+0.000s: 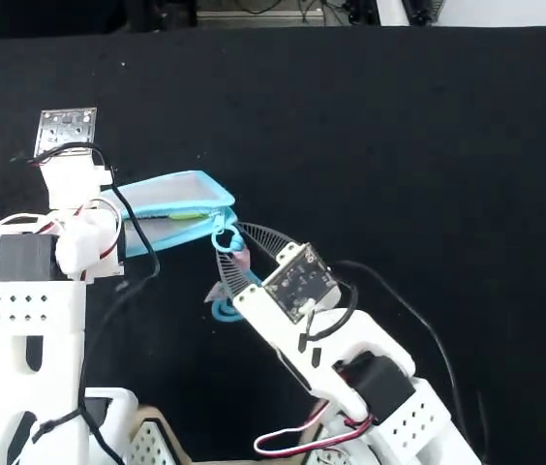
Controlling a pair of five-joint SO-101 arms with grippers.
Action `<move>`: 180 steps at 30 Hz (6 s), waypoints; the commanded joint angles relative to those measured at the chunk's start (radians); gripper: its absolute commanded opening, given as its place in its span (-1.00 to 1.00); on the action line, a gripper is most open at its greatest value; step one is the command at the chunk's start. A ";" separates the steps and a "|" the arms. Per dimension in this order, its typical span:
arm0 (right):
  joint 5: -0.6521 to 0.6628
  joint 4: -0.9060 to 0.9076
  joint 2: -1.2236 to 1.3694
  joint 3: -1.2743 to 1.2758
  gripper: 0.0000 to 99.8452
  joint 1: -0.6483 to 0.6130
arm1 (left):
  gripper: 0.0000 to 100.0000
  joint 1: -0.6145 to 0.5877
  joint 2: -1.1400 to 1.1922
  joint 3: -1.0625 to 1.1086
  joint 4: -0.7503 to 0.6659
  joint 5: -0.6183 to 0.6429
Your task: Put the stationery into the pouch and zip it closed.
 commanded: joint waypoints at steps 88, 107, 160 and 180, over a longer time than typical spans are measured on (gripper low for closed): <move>-0.015 -0.172 -0.022 0.056 -0.69 0.095 | -0.94 0.005 0.011 0.039 -0.011 0.003; 0.083 0.061 -0.028 -0.094 -0.98 0.083 | -0.94 0.002 0.011 0.039 -0.011 0.003; 0.155 0.077 0.604 -0.748 -0.98 0.087 | -0.60 -0.108 0.009 -0.714 0.264 -0.098; 0.149 0.048 0.710 -0.894 -0.98 0.086 | -0.60 -0.236 0.124 -0.507 -0.192 -0.097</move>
